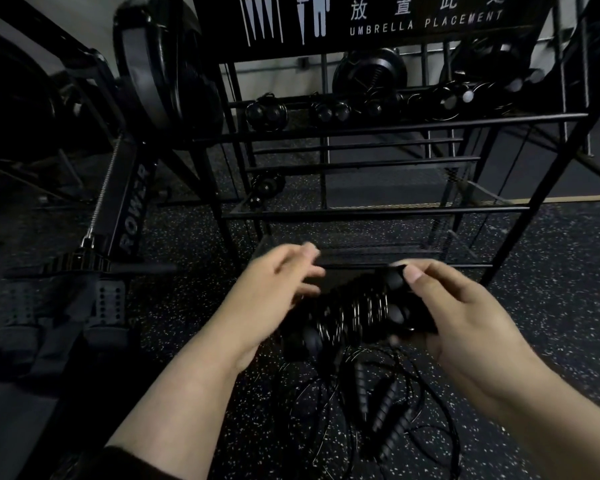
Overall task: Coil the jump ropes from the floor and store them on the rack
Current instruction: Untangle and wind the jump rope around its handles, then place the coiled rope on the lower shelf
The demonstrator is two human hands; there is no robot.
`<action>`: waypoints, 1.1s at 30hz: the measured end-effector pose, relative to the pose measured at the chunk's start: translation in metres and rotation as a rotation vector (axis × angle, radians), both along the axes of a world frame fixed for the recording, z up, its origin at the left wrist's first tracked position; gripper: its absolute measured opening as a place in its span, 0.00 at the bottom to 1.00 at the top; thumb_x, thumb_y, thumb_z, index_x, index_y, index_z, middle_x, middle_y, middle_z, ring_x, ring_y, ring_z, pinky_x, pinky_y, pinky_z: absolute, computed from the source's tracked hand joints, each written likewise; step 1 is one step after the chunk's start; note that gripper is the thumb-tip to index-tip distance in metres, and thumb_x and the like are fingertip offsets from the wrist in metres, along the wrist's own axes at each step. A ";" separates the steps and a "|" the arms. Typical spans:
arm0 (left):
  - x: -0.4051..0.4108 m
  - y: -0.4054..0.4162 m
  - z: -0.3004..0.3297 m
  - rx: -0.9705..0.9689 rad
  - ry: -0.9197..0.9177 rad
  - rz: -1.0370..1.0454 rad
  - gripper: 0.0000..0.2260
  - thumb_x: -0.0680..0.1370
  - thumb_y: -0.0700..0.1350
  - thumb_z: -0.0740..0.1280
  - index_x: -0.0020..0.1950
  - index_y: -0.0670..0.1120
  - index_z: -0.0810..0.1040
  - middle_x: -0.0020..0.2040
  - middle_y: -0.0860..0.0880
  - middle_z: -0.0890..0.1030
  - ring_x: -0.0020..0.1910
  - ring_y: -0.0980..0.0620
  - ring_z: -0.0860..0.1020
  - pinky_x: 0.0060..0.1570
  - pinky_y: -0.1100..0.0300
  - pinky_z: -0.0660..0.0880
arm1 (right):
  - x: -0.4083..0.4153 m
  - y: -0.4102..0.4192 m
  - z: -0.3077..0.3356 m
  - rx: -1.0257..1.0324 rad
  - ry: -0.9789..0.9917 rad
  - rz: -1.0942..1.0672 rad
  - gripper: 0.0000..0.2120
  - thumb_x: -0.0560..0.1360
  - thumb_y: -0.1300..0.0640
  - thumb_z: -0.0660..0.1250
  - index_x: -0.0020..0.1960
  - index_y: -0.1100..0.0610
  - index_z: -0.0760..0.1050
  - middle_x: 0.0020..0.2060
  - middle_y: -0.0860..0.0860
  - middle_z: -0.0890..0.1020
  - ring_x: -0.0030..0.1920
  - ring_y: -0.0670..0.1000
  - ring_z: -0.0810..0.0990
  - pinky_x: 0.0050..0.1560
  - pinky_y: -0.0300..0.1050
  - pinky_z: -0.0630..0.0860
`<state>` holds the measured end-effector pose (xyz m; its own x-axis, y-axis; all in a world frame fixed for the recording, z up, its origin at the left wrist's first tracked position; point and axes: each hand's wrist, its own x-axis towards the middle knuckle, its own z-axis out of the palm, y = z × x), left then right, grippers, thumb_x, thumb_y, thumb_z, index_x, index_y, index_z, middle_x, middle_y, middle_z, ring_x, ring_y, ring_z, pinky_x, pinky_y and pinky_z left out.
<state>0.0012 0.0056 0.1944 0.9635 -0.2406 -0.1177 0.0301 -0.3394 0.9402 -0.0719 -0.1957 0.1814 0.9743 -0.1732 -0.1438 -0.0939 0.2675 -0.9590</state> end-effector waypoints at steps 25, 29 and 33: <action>-0.006 -0.023 -0.018 -0.451 0.313 0.100 0.15 0.76 0.52 0.74 0.61 0.49 0.82 0.55 0.49 0.87 0.57 0.49 0.84 0.66 0.45 0.75 | 0.006 0.008 -0.009 0.007 0.197 0.226 0.15 0.75 0.50 0.72 0.59 0.55 0.82 0.53 0.55 0.87 0.55 0.56 0.86 0.65 0.56 0.77; -0.008 -0.020 -0.014 -0.415 0.309 0.060 0.12 0.78 0.51 0.72 0.60 0.50 0.83 0.55 0.50 0.87 0.56 0.51 0.85 0.65 0.47 0.77 | 0.010 0.016 -0.009 0.018 0.216 0.228 0.17 0.74 0.54 0.74 0.61 0.57 0.81 0.53 0.57 0.87 0.54 0.57 0.87 0.58 0.53 0.79; -0.005 -0.012 -0.012 -0.418 0.305 0.061 0.13 0.79 0.54 0.71 0.59 0.49 0.84 0.55 0.49 0.87 0.57 0.50 0.84 0.66 0.46 0.77 | 0.017 0.029 -0.011 0.006 0.199 0.182 0.23 0.70 0.53 0.76 0.64 0.57 0.79 0.54 0.57 0.87 0.56 0.58 0.86 0.62 0.57 0.79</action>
